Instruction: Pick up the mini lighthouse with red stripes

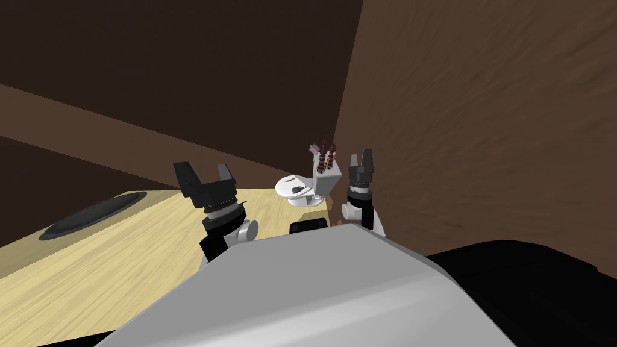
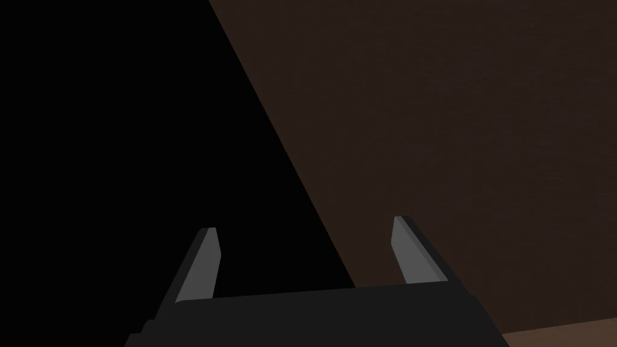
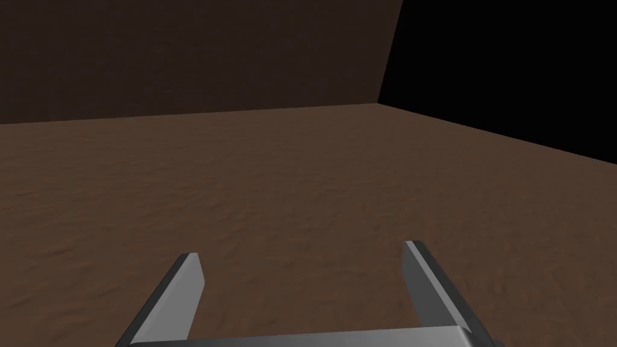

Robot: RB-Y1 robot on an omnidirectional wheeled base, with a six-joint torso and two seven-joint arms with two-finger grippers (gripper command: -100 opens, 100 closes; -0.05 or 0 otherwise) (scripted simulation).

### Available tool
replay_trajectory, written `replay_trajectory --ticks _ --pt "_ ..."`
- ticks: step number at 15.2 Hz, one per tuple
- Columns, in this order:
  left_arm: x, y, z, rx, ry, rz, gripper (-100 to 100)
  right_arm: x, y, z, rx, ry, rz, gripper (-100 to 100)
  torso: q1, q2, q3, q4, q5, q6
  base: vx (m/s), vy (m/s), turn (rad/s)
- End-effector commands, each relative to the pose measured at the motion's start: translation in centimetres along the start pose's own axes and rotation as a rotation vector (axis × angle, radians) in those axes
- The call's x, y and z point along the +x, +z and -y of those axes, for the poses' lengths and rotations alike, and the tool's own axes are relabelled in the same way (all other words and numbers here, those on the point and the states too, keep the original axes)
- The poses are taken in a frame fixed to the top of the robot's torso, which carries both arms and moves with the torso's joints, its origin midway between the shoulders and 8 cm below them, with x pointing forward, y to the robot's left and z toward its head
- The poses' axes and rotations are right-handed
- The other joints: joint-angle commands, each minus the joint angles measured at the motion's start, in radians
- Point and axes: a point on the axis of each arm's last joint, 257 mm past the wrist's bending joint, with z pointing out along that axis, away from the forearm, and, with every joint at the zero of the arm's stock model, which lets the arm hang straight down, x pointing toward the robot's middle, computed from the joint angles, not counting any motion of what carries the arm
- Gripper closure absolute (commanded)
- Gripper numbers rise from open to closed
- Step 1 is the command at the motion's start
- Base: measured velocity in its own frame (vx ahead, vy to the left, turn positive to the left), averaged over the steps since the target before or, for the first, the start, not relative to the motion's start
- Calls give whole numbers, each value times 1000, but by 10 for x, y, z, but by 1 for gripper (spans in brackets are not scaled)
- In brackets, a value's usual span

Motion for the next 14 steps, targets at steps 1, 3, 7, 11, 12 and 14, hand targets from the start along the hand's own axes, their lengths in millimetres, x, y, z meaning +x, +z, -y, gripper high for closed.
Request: replay_trajectory --ticks 1,3,7,11,12,14 --pt "0 0 0 0 0 0 0 5 -1 2 2 -18 -50 -100 0 0 0 0 0 0 7 7 -4" --pt "0 0 0 0 0 0 0 9 -2 4 7 -33 -85 -100 0 -1 0 0 0 0 13 18 -7" --pt "0 0 0 0 0 0 0 16 -6 12 25 -70 -160 -100 2 -2 -1 0 0 0 25 29 -9" --pt "0 0 0 0 0 0 0 20 -10 22 56 -115 -230 -100 2 -2 -1 0 1 0 30 39 -13" --pt "0 0 0 0 0 0 0 20 -10 22 56 -115 -230 -100 3 -2 -1 -1 1 0 38 46 -13" --pt "0 0 0 0 0 0 0 22 -15 36 97 -166 -289 -100 3 -3 -2 -1 1 0 46 61 -20"
